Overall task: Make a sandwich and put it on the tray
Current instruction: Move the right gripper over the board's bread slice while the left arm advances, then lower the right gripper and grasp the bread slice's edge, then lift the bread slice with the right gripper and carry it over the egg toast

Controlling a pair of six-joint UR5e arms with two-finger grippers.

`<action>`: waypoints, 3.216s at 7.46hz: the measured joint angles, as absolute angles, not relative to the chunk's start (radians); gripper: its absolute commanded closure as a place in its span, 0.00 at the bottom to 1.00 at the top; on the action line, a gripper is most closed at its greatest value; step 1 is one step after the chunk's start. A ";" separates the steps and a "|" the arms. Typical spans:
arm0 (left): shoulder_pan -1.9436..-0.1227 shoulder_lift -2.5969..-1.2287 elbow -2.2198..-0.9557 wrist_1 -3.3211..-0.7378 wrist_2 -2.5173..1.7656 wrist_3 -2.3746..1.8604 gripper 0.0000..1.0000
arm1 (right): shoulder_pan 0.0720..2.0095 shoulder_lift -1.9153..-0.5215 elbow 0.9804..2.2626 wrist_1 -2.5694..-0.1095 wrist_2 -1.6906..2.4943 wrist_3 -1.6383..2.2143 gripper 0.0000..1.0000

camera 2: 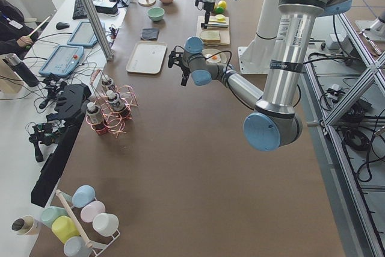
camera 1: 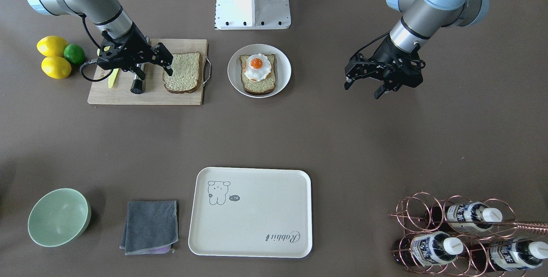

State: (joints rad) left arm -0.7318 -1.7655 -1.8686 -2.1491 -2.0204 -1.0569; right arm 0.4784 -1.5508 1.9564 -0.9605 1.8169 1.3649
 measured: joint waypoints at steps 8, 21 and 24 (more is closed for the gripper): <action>-0.732 -1.764 -1.865 -2.150 -2.019 -1.054 0.02 | 0.393 -1.551 1.954 -0.960 1.730 1.388 0.44; -0.732 -1.751 -1.881 -2.176 -2.000 -1.058 0.02 | 0.440 -1.497 2.081 -0.961 1.780 1.488 1.00; -0.732 -1.753 -1.879 -2.177 -2.001 -1.062 0.02 | 0.424 -1.369 2.033 -0.968 1.777 1.589 1.00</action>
State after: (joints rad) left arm -0.7317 -1.7532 -1.8788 -2.1774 -2.0012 -1.0618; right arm 0.4238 -1.3694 2.0326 -0.9684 1.7768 1.5892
